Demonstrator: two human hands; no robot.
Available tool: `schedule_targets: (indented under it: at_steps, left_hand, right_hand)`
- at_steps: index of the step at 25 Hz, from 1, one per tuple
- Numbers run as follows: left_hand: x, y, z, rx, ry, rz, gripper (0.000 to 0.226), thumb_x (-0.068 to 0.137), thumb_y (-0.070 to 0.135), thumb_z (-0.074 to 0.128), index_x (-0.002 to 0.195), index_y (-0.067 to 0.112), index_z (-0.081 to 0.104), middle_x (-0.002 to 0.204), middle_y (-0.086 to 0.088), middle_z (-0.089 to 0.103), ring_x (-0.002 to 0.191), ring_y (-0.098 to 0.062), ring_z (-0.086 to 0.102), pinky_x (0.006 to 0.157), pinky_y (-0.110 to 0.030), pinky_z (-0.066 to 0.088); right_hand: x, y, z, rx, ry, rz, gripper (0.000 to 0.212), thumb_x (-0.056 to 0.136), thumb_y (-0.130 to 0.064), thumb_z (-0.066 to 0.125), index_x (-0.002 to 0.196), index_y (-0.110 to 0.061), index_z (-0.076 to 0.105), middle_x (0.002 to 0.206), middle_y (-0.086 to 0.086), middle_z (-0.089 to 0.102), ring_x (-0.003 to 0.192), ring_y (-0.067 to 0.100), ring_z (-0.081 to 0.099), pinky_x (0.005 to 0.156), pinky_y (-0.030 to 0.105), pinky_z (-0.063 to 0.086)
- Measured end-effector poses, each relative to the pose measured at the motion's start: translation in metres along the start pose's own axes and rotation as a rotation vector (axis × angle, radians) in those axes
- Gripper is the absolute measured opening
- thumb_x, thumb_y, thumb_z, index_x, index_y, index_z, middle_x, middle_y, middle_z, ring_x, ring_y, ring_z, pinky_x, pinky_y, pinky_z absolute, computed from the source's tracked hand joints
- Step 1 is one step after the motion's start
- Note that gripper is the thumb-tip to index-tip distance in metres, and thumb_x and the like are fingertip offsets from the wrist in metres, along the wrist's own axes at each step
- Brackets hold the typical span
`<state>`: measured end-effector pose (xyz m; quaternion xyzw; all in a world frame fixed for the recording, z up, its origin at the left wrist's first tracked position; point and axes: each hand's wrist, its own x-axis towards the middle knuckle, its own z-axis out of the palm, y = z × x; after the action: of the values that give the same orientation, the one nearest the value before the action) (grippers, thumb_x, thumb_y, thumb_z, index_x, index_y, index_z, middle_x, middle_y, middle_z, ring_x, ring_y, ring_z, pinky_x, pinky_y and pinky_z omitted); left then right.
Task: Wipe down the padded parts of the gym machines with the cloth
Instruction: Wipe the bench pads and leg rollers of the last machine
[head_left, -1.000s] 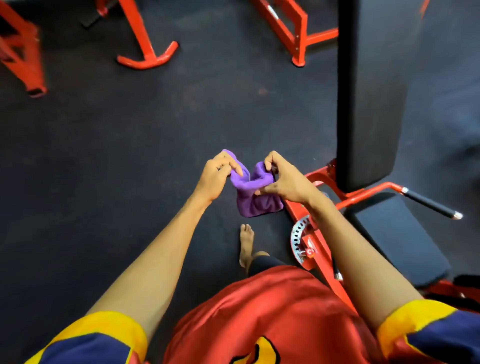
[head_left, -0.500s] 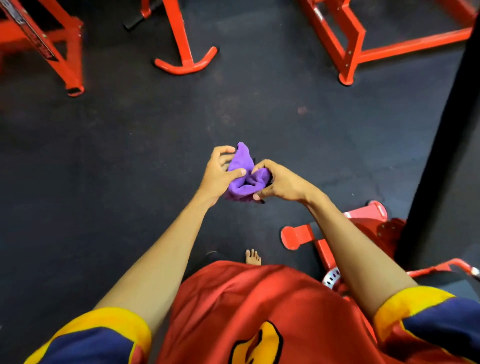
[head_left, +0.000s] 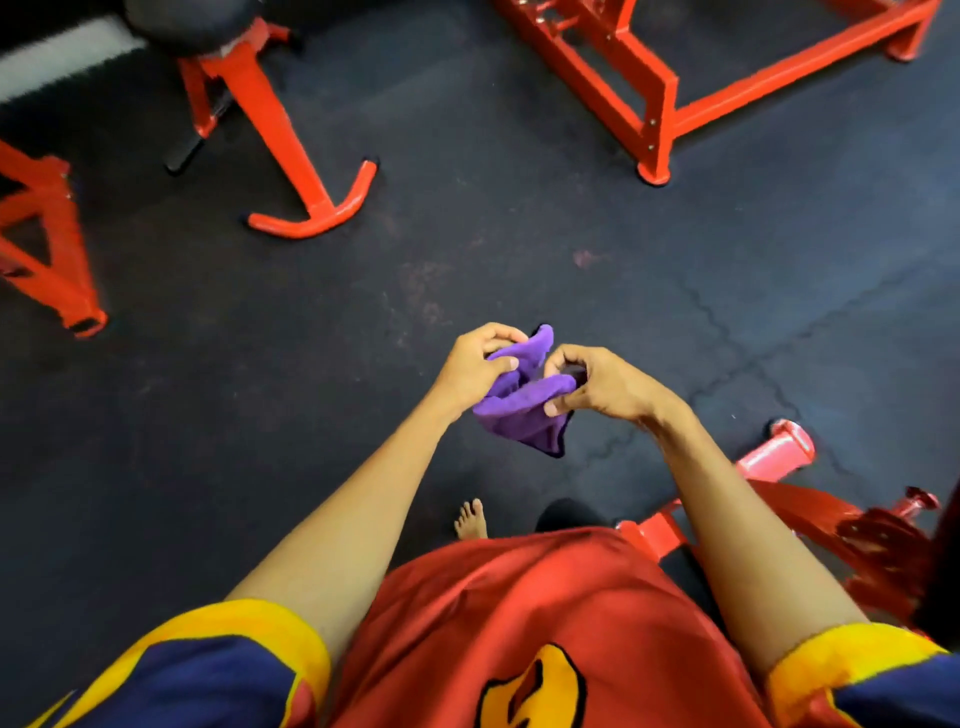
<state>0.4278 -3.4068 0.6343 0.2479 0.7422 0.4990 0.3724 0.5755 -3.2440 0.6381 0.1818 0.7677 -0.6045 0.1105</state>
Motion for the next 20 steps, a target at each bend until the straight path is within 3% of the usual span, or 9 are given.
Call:
schedule_targets:
  at_steps: [5, 6, 9, 15, 18, 20]
  left_hand:
    - [0.117, 0.043, 0.002, 0.135, -0.301, 0.068, 0.032, 0.089, -0.014, 0.059, 0.108, 0.008, 0.071, 0.105, -0.002, 0.076, 0.092, -0.003, 0.070, 0.086, -0.018, 0.053]
    - [0.139, 0.050, 0.005, 0.156, -0.325, 0.082, 0.032, 0.088, -0.014, 0.059, 0.107, 0.009, 0.071, 0.104, 0.000, 0.076, 0.092, -0.003, 0.070, 0.086, -0.018, 0.053]
    - [0.219, 0.073, 0.022, 0.186, -0.408, 0.165, 0.030, 0.088, -0.012, 0.059, 0.103, 0.012, 0.068, 0.103, 0.001, 0.075, 0.093, -0.004, 0.070, 0.086, -0.019, 0.053]
    - [0.351, 0.116, 0.064, 0.331, -0.429, 0.302, 0.014, 0.095, 0.014, 0.066, 0.106, 0.022, 0.065, 0.111, 0.010, 0.070, 0.105, -0.004, 0.064, 0.096, -0.025, 0.047]
    - [0.411, 0.140, 0.085, 0.487, -0.487, 0.375, 0.037, 0.090, 0.028, 0.075, 0.124, 0.028, 0.062, 0.123, 0.010, 0.065, 0.111, -0.006, 0.060, 0.099, -0.025, 0.045]
    - [0.452, 0.162, 0.105, 0.697, -0.536, 0.512, 0.052, 0.087, 0.023, 0.074, 0.135, 0.034, 0.055, 0.128, 0.010, 0.061, 0.114, -0.012, 0.059, 0.100, -0.032, 0.047]
  right_hand:
    - [0.057, -0.005, -0.054, -0.056, 0.496, -0.058, 0.036, 0.073, -0.009, 0.090, 0.082, -0.029, 0.062, 0.137, -0.006, 0.046, 0.115, -0.002, 0.055, 0.095, 0.021, 0.047]
    - [0.066, -0.002, -0.069, -0.047, 0.548, -0.055, 0.034, 0.073, -0.009, 0.089, 0.082, -0.026, 0.062, 0.136, -0.007, 0.053, 0.114, -0.001, 0.058, 0.094, 0.022, 0.049]
    - [0.101, 0.009, -0.133, 0.034, 0.654, -0.012, 0.036, 0.073, -0.005, 0.087, 0.082, -0.020, 0.056, 0.101, -0.008, 0.074, 0.092, 0.011, 0.070, 0.084, 0.030, 0.054]
    - [0.151, 0.021, -0.269, 0.058, 0.759, 0.025, 0.042, 0.070, -0.004, 0.086, 0.078, -0.021, 0.049, 0.081, -0.010, 0.071, 0.072, 0.005, 0.061, 0.075, 0.032, 0.050]
    - [0.161, 0.023, -0.335, 0.109, 0.885, 0.057, 0.041, 0.071, -0.005, 0.086, 0.077, -0.023, 0.050, 0.080, -0.010, 0.068, 0.070, 0.005, 0.059, 0.074, 0.031, 0.049]
    - [0.167, 0.028, -0.378, 0.150, 0.943, 0.075, 0.041, 0.072, -0.005, 0.086, 0.076, -0.025, 0.050, 0.081, -0.009, 0.068, 0.070, 0.007, 0.059, 0.075, 0.033, 0.050]
